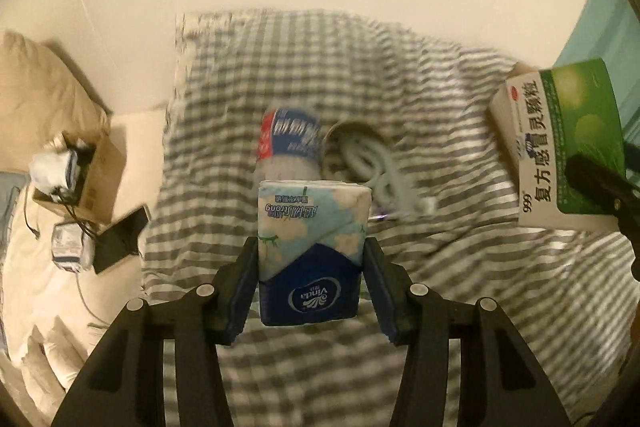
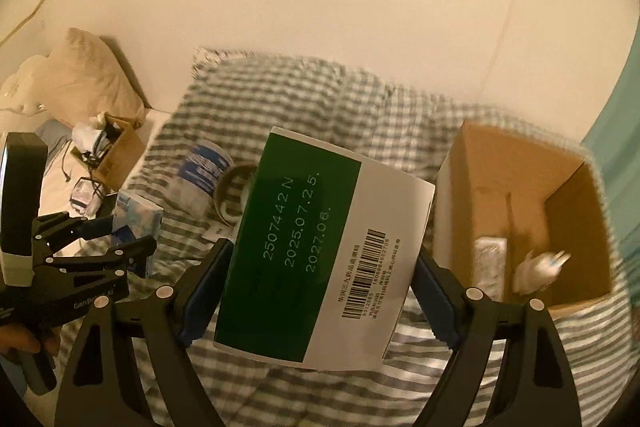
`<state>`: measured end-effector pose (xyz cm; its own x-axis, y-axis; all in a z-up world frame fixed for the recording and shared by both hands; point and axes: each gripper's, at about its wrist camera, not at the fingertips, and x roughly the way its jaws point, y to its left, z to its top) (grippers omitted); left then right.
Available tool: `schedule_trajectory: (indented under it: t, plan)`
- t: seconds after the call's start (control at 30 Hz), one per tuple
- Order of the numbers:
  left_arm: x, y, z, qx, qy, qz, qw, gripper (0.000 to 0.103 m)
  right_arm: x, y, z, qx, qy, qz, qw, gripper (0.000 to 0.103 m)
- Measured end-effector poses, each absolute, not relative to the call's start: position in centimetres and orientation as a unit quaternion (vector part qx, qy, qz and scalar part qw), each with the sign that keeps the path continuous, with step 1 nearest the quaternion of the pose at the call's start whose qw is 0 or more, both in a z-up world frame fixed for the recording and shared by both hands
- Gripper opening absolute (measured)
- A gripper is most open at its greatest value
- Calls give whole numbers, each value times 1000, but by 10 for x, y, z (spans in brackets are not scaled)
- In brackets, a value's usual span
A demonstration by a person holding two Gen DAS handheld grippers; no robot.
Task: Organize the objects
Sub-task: 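Grasp the green medicine box with the right tool while the left tool grasps the blue tissue pack, then carry the medicine box and tissue pack into the cardboard box and release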
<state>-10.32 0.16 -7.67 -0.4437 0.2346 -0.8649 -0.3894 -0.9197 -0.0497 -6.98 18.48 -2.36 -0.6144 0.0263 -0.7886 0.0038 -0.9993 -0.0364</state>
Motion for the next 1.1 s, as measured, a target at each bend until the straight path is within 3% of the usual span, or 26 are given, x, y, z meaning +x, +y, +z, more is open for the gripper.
schedule_trajectory:
  t: [0.27,0.53,0.73,1.1]
  plan:
    - [-74,36,4,-438,69,871,210,52,-37,202,81,-379,-104,919,35,85]
    - [-64,122,60,-398,60,876,266,52,-19,278,151,-361,-120,922,75,85]
    - [-69,204,50,-401,77,863,296,52,-40,343,136,-383,-60,919,77,85]
    - [-95,295,-24,-453,107,824,323,52,-87,422,47,-454,-29,887,80,85]
